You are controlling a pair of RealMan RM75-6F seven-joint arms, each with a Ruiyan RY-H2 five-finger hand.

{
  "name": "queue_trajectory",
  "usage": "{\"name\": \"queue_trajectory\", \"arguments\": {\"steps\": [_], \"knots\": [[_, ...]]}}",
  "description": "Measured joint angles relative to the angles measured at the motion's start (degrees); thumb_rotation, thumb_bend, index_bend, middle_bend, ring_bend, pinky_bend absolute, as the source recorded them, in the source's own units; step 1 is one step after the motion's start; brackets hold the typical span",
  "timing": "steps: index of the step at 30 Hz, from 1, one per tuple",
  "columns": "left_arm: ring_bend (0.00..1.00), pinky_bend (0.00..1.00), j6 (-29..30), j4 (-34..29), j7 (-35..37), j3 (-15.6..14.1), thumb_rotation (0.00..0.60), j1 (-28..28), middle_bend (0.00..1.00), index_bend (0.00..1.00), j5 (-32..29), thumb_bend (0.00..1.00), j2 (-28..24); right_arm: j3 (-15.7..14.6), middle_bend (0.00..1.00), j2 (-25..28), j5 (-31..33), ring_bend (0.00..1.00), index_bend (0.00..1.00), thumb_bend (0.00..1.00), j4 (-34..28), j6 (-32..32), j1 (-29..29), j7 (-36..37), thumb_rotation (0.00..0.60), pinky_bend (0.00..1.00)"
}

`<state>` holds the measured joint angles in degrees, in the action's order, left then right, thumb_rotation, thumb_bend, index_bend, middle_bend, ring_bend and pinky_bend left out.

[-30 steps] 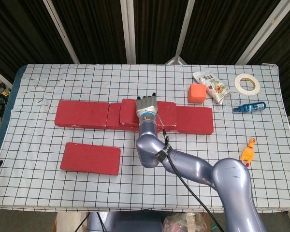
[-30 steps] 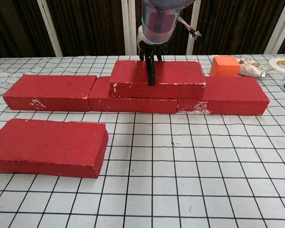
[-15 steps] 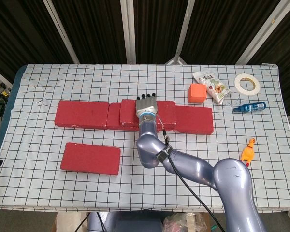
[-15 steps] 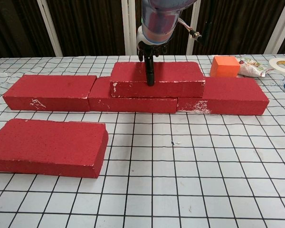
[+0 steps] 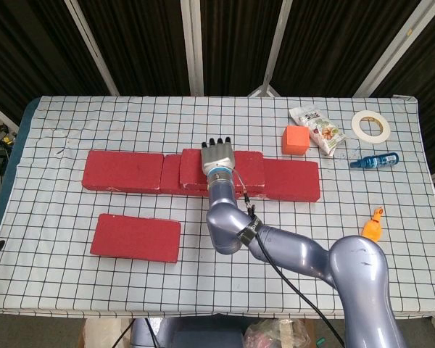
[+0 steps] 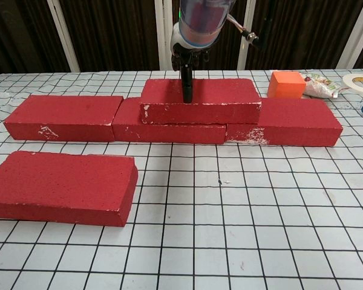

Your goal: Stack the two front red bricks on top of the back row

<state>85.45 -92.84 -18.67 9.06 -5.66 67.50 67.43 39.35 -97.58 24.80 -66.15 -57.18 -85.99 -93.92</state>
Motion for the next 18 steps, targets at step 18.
{"name": "queue_trajectory", "arguments": {"steps": [18], "knots": [[0.0,0.1,0.49,-0.52,3.74,-1.05,0.6,0.21,0.0,0.01,3.99,0.06,-0.08,-7.2,0.0,25.98,-35.27,0.0,0.0,0.24,-53.01,-7.67,24.61,24.59,0.6,0.0]]}}
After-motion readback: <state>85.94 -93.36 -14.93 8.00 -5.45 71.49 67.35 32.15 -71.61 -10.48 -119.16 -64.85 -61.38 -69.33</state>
